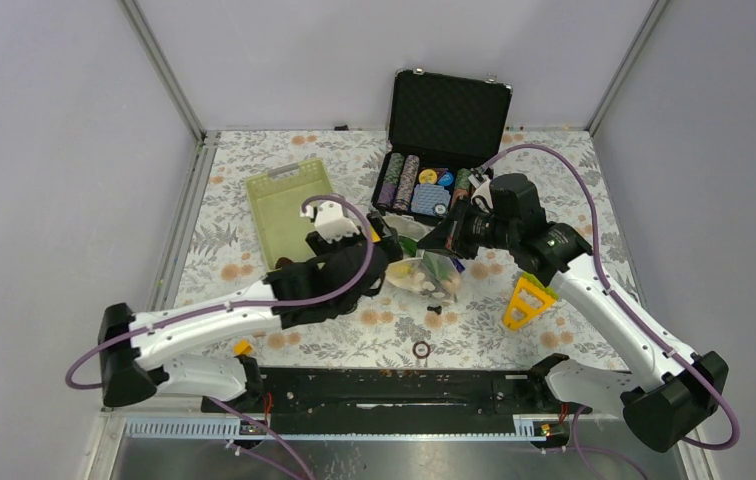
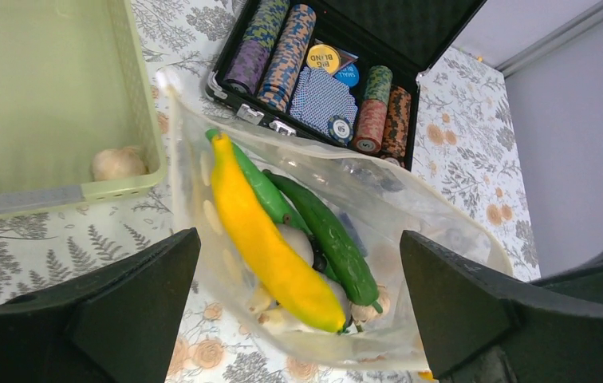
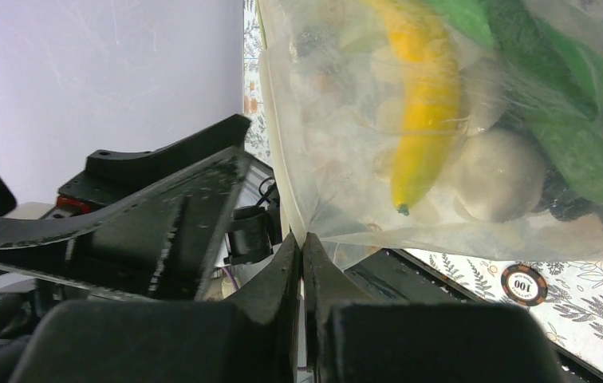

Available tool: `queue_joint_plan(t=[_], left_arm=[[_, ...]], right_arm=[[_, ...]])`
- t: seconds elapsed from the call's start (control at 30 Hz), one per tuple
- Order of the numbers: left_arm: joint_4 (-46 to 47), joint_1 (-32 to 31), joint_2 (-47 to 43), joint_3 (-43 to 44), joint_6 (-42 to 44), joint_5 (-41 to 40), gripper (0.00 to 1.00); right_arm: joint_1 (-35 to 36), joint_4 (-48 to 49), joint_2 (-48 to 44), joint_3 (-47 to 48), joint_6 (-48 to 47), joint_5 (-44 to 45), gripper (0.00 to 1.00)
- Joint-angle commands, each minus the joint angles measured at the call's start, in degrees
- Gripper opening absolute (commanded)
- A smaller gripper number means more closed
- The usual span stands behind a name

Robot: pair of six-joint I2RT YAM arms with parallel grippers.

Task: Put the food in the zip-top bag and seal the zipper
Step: Place the fake fruit in the zipper food storage bag, then pick up the fake vegetable from the bin.

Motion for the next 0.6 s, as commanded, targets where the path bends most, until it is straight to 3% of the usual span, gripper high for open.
queue_joint_plan(t=[0.0, 0.13, 0.23, 0.4, 0.57], left_arm=[[-3.8, 3.7, -7.6, -1.4, 5.1, 6.9, 0.99], [-6.6, 16.0, -11.1, -4.3, 8.4, 22.8, 0.99], [-7.4, 23.4, -11.1, -5.2, 12.6, 30.4, 0.99], [-7.9, 31.9, -5.9, -2.7, 21.4, 33.1, 0.99], [-4.4, 43.2, 1.1, -0.3, 27.1, 43.0, 0.99]], right_arm=[[-0.4, 3.5, -1.3, 0.1, 0.5, -1.7, 0.00], [-0.4, 3.5, -1.6, -0.3, -0.6, -1.8, 0.00], [-0.5, 3.2, -2.1, -0.9, -2.7, -1.9, 0.00], [-0.5, -2.8, -2.5, 0.1, -6.9, 0.6, 0.00], [-0.6, -4.1, -3.4, 0.1, -8.3, 1.4, 0.00]])
